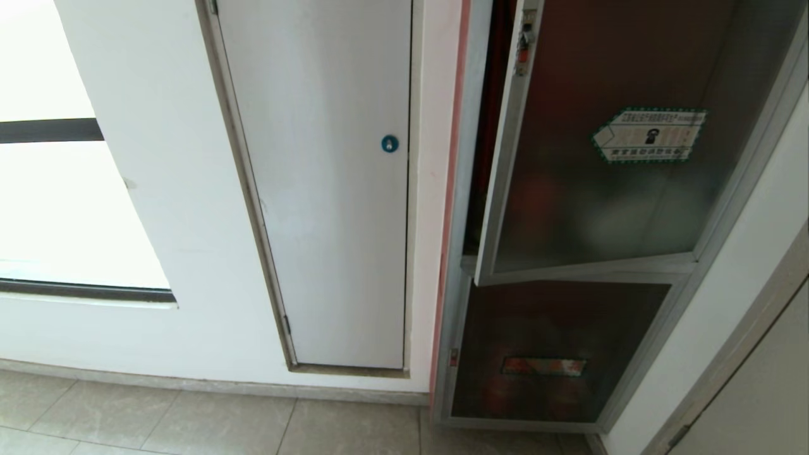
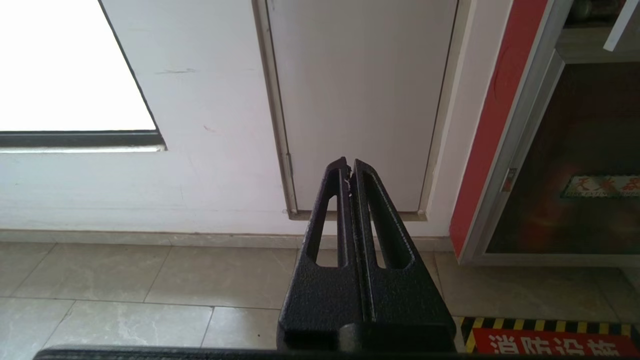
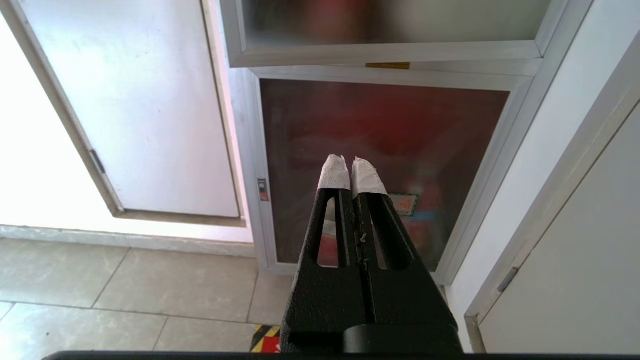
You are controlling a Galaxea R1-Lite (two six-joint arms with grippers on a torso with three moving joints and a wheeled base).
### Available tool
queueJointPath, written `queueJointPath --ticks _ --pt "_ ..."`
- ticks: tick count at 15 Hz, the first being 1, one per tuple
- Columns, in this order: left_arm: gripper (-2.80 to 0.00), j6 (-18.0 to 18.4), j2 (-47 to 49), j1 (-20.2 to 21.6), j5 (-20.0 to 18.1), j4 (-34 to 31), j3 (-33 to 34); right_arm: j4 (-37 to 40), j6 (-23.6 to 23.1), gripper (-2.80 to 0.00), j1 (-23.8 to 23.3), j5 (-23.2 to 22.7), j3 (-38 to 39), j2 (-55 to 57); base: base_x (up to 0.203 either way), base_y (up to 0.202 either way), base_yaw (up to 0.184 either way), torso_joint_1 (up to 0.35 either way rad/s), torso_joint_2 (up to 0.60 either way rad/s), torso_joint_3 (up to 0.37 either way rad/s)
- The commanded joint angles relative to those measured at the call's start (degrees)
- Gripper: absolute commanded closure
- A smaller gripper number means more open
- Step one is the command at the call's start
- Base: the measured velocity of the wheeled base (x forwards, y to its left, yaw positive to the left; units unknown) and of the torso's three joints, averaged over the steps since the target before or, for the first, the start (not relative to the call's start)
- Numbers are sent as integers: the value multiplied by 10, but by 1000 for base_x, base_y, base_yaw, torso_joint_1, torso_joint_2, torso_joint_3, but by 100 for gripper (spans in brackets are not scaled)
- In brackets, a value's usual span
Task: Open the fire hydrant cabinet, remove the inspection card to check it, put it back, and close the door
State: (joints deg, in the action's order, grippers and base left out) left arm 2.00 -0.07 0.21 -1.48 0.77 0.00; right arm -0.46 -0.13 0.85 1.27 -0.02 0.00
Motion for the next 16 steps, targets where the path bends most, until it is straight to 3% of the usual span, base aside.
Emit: queueJointPath --ticks 1,16 --pt "0 0 1 0 0 0 7 -1 0 0 0 -5 1 1 0 0 0 0 0 0" --pt "0 0 1 0 0 0 7 -2 14 0 0 -4 1 1 0 0 0 0 0 0"
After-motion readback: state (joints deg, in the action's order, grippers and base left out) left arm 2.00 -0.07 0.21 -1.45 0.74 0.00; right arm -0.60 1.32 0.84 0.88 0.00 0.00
